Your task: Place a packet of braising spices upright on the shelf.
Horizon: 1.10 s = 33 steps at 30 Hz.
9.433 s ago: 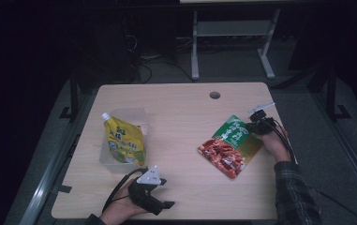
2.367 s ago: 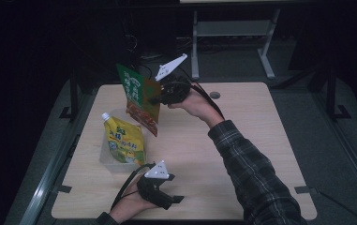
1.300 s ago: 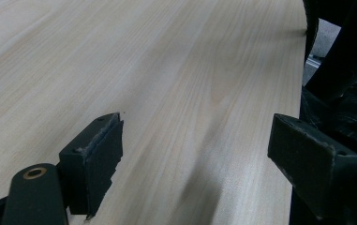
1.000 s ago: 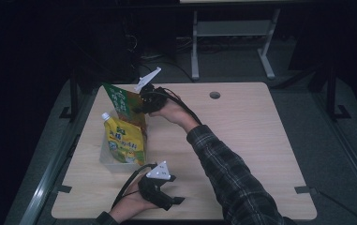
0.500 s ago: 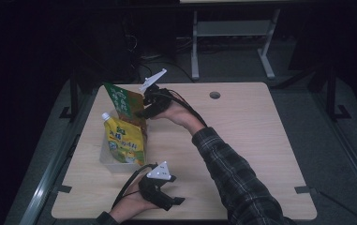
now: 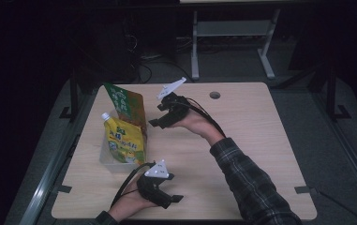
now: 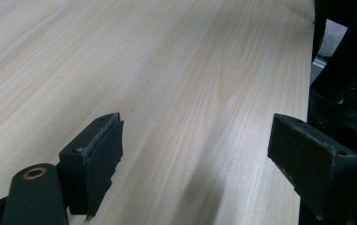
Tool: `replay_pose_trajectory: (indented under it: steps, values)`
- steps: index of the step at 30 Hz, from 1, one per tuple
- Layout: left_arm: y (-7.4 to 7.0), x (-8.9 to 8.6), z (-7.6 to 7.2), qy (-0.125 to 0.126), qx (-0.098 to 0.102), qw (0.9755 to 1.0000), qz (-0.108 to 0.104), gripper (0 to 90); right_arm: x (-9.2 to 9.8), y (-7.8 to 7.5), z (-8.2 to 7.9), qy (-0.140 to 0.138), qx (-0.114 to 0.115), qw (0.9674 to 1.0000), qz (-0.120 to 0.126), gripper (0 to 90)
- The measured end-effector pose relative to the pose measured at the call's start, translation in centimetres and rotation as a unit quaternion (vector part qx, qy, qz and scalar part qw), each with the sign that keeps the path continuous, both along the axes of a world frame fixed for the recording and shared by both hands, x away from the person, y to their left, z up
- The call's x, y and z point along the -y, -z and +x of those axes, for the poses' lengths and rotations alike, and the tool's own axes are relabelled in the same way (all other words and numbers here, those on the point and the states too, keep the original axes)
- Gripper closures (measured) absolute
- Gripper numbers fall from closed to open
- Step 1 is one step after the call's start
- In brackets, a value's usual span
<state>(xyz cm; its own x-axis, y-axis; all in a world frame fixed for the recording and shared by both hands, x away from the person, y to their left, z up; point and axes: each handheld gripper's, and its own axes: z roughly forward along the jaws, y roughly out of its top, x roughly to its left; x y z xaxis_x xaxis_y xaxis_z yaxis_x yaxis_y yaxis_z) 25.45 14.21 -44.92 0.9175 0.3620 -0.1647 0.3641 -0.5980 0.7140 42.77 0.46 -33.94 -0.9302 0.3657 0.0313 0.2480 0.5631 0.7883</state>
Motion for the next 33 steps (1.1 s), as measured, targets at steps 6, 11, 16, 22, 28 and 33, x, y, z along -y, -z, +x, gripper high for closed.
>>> replay_pose_trajectory:
  steps: [6,11,16,22,28,33]
  values:
    - [-0.1,-0.1,0.0,-0.005,0.001,1.0,-0.006,17.3,3.0,1.6,-1.7,0.028,0.003,0.9996,-0.006,25.5]
    - [-0.1,-0.2,0.0,-0.009,0.003,0.9999,-0.008,17.2,5.6,2.7,-3.1,0.058,-0.007,0.9983,-0.009,25.2]
    - [-0.1,-0.4,0.2,-0.003,0.01,0.9999,0.002,17.2,8.2,3.7,-4.3,0.076,-0.01,0.997,-0.008,21.7]
    - [0.0,-0.4,0.2,-0.008,0.008,0.9999,0.0,17.2,11.1,5.1,-6.3,0.102,-0.013,0.9946,-0.012,19.3]
    - [0.0,-0.5,0.2,-0.005,0.012,0.9999,0.003,17.2,13.2,6.2,-8.3,0.115,-0.014,0.9931,-0.018,19.2]
    - [0.2,-0.4,0.1,-0.006,0.014,0.9999,0.007,17.2,14.8,7.0,-9.9,0.128,-0.018,0.9915,-0.018,19.1]
